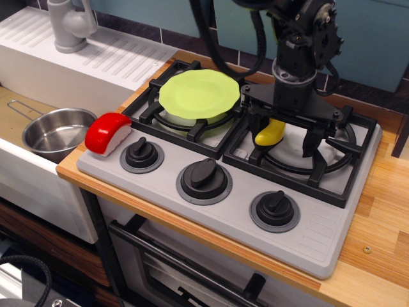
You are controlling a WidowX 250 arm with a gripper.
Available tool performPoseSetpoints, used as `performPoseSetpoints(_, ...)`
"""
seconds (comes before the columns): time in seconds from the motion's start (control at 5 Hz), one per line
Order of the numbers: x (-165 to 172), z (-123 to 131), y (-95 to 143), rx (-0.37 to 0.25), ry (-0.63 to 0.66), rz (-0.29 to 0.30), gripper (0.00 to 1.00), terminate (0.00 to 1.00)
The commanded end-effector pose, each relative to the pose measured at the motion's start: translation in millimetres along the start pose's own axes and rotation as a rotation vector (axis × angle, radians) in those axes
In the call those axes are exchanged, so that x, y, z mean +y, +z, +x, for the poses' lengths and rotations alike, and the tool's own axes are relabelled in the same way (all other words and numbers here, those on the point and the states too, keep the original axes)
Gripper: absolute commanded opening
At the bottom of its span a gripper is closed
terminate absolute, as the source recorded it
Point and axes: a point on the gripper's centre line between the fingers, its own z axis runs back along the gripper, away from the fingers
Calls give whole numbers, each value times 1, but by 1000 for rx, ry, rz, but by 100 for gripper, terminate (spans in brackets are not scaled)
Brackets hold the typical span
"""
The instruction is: End effector reaching banana
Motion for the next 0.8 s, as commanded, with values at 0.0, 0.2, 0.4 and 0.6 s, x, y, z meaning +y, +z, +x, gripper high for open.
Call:
performPoseSetpoints(0.0,-4,4,15,-70,-10,-1,100,0)
performPoseSetpoints(0.2,-4,4,15,-70,-10,-1,100,0)
performPoseSetpoints(0.4,-4,4,15,-70,-10,-1,100,0)
performPoseSetpoints(0.6,-4,4,15,-70,-10,-1,100,100)
